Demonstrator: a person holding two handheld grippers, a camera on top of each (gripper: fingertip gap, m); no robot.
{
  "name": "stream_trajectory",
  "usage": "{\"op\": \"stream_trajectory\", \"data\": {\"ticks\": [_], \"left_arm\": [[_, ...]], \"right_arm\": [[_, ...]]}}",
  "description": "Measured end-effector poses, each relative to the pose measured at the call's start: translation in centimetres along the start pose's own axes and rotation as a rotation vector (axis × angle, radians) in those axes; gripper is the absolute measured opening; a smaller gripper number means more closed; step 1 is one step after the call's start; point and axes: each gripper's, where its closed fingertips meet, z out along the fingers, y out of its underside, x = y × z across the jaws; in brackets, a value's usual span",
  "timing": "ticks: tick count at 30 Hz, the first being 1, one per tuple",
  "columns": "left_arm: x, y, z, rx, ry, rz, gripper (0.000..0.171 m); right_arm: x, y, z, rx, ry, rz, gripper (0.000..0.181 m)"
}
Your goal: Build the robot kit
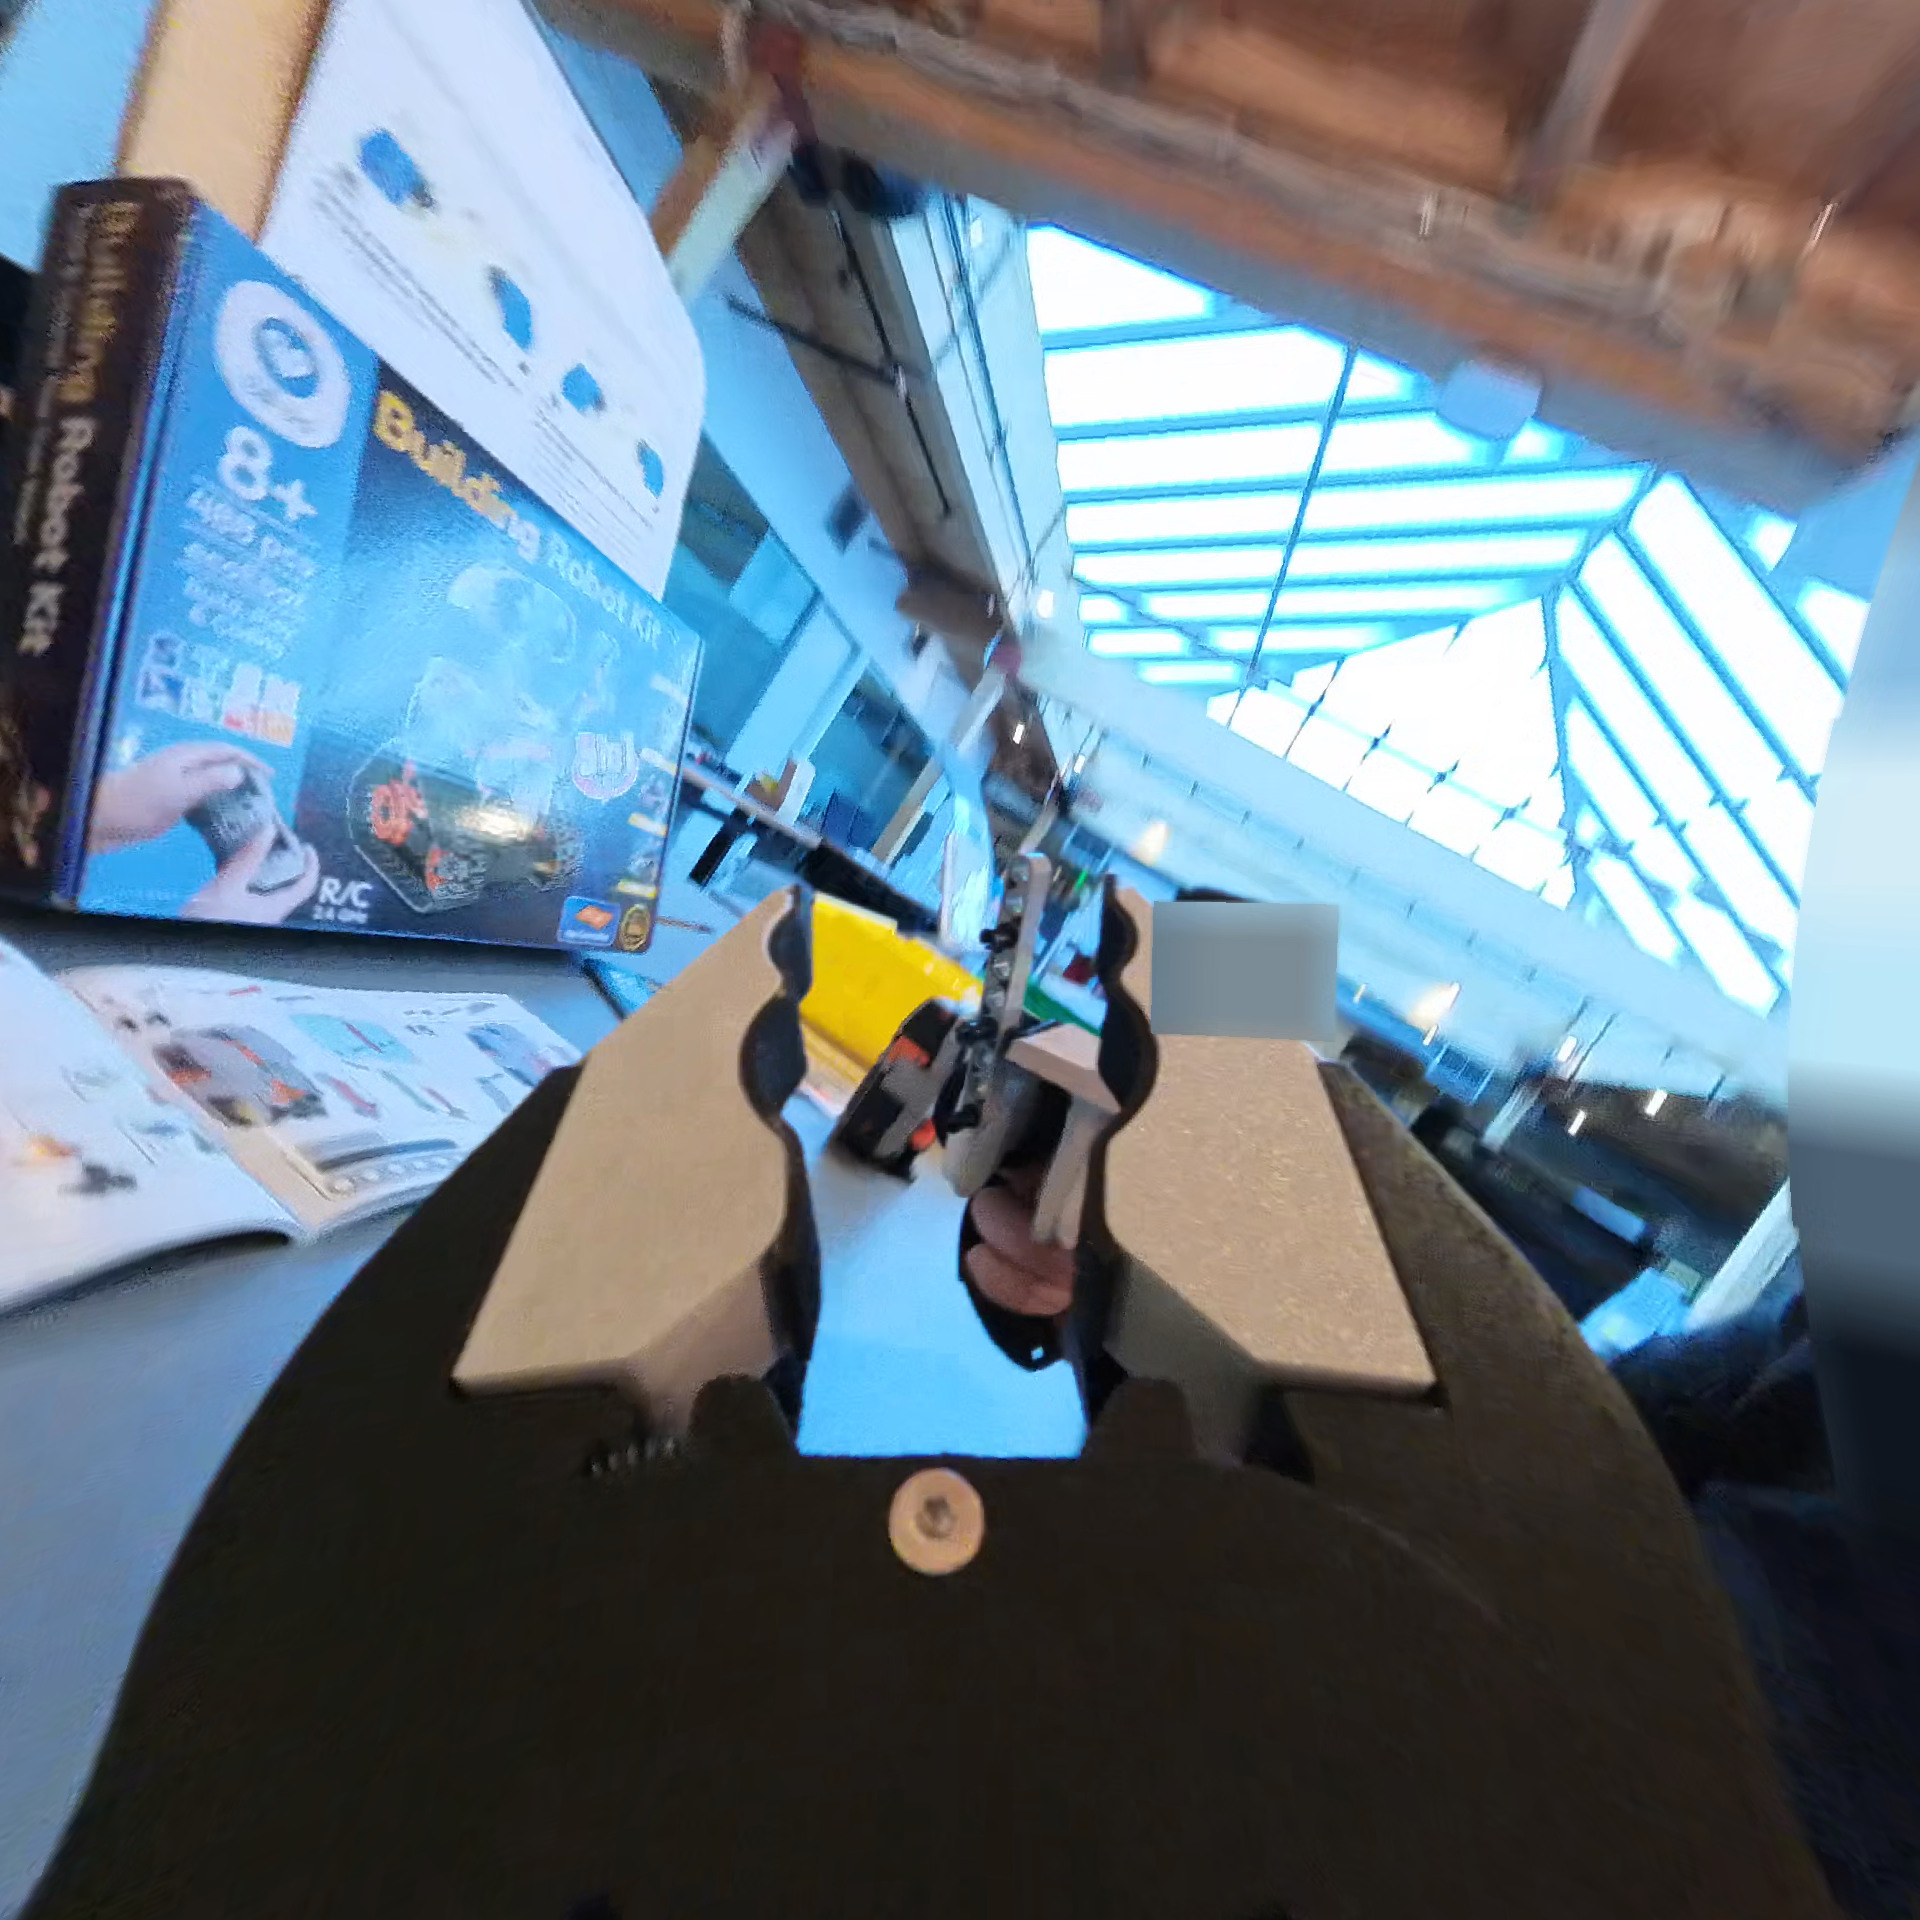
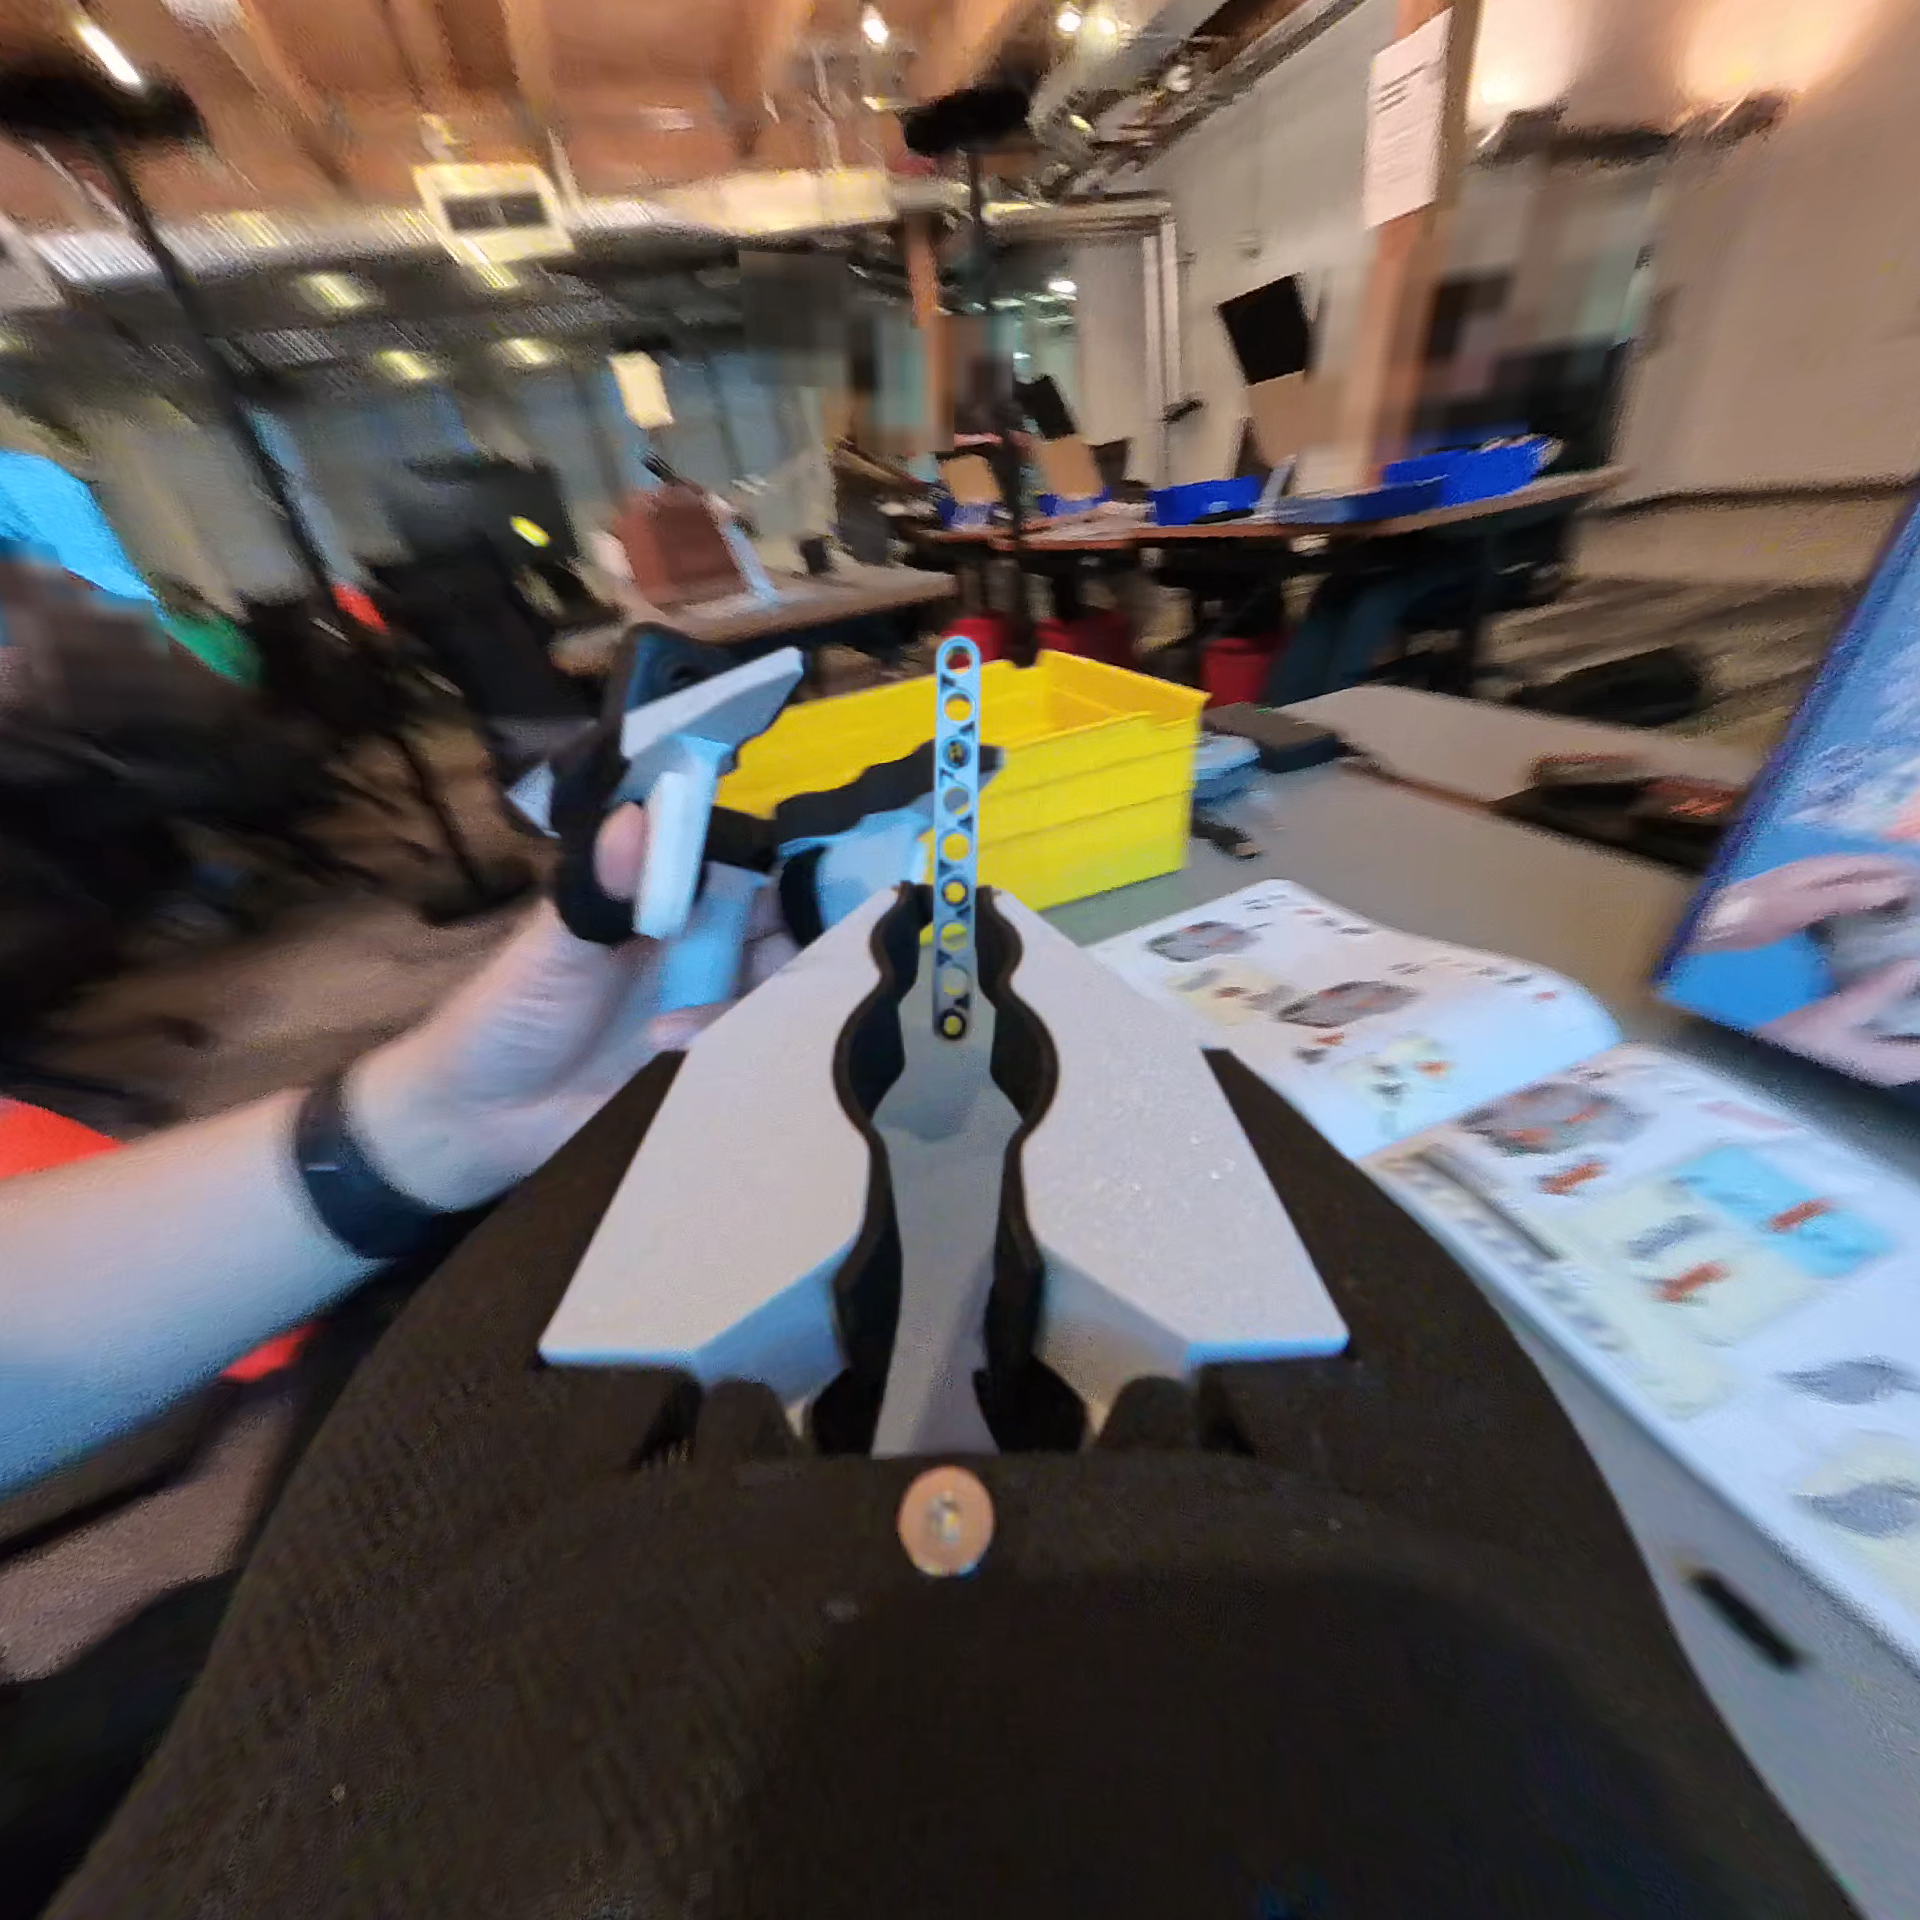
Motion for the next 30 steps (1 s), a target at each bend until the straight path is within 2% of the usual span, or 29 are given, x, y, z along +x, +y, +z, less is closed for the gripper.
{"op": "stream_trajectory", "data": {"ticks": [1, 3, 5, 9, 13, 17, 30], "left_arm": [[0.5, 0.2, 0.6, -0.05, 0.017, 0.051, 0.054], [2.0, 0.7, 1.5, -0.132, 0.113, 0.084, 0.045], [3.1, 1.1, 2.1, -0.186, 0.221, 0.043, 0.033], [3.3, 2.0, 2.9, -0.235, 0.297, 0.017, 0.019], [2.9, 3.9, 3.2, -0.325, 0.295, 0.032, 0.007], [2.8, 4.9, 2.9, -0.353, 0.316, -0.003, 0.003], [2.0, 5.0, 1.3, -0.355, 0.305, -0.136, 0.003]], "right_arm": [[-0.1, -0.1, -0.1, 0.014, -0.033, 0.071, 0.007], [-0.8, -0.8, -0.4, 0.054, -0.119, 0.137, 0.007], [-1.0, -0.8, -0.6, 0.05, -0.155, 0.155, 0.007], [-1.6, -0.3, -0.7, 0.027, -0.216, 0.207, 0.007], [-1.7, -0.3, -0.9, 0.035, -0.265, 0.296, 0.007], [-2.1, 0.6, -0.7, -0.018, -0.298, 0.316, 0.007], [-2.6, 2.8, -0.3, -0.14, -0.355, 0.394, 0.015]]}}
